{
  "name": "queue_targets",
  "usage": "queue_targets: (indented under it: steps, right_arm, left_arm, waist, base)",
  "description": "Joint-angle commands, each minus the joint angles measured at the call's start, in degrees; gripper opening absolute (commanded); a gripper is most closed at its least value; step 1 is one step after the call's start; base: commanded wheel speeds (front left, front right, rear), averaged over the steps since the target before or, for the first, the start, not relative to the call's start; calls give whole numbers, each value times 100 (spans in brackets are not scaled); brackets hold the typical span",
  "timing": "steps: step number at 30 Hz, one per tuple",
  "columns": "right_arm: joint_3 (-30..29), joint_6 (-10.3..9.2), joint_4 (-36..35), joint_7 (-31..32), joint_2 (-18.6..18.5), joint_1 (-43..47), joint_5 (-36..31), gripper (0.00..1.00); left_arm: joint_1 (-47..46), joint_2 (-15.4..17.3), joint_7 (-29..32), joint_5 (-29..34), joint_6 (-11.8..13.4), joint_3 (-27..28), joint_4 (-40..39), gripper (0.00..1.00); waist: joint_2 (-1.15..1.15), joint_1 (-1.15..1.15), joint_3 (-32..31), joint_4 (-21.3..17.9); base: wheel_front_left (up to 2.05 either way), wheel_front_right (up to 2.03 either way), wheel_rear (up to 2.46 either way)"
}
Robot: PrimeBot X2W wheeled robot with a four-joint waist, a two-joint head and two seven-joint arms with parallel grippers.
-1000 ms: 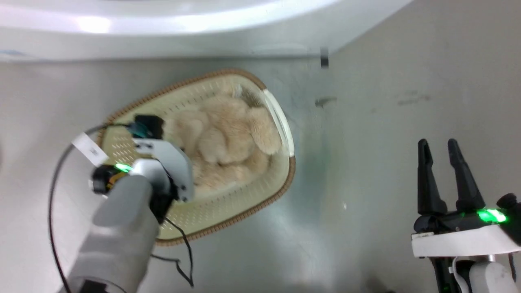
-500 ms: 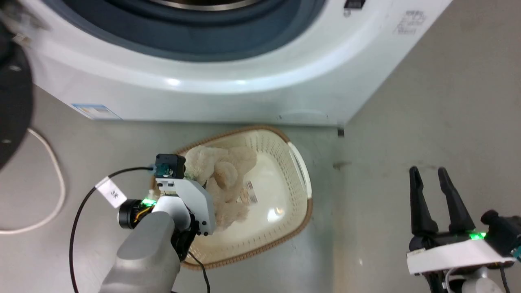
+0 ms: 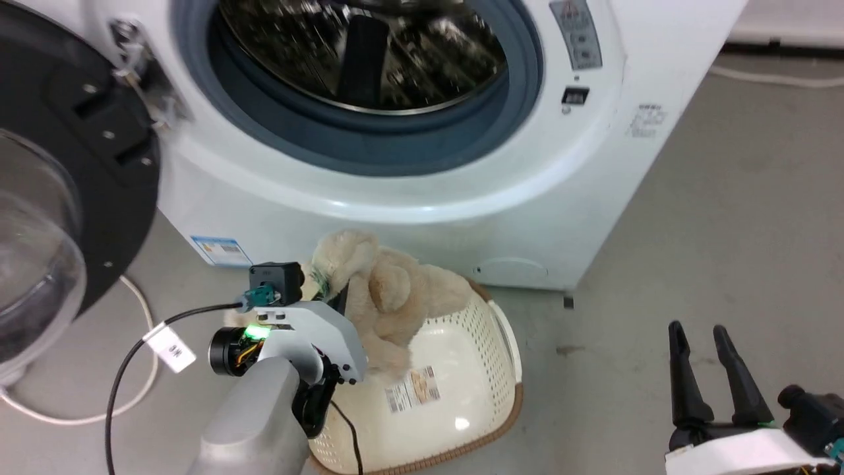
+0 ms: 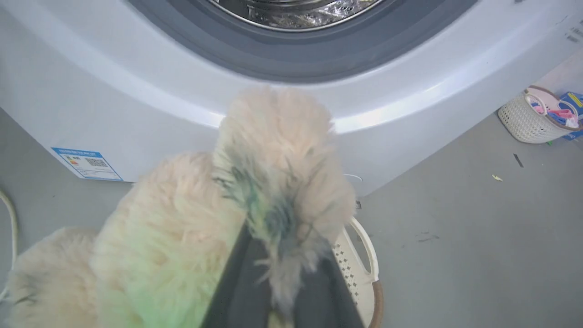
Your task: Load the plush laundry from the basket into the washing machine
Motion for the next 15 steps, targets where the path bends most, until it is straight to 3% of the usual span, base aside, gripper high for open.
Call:
queue_targets:
  steps: [1,15]
  right_arm:
    - [-15,-4,11,-25,-1,67,-39,100]
    - [-20,-4,22,-25,-1,266,-28,100]
  left_arm:
    - [64,4,-79,-11,33,21,-81,0]
    - [427,236,-466,432,554,241,-1940,0]
  waist:
    - [0,1,-144,55]
    - [0,1,-449,-30]
  base:
    - [0,0,0]
    - [0,0,0]
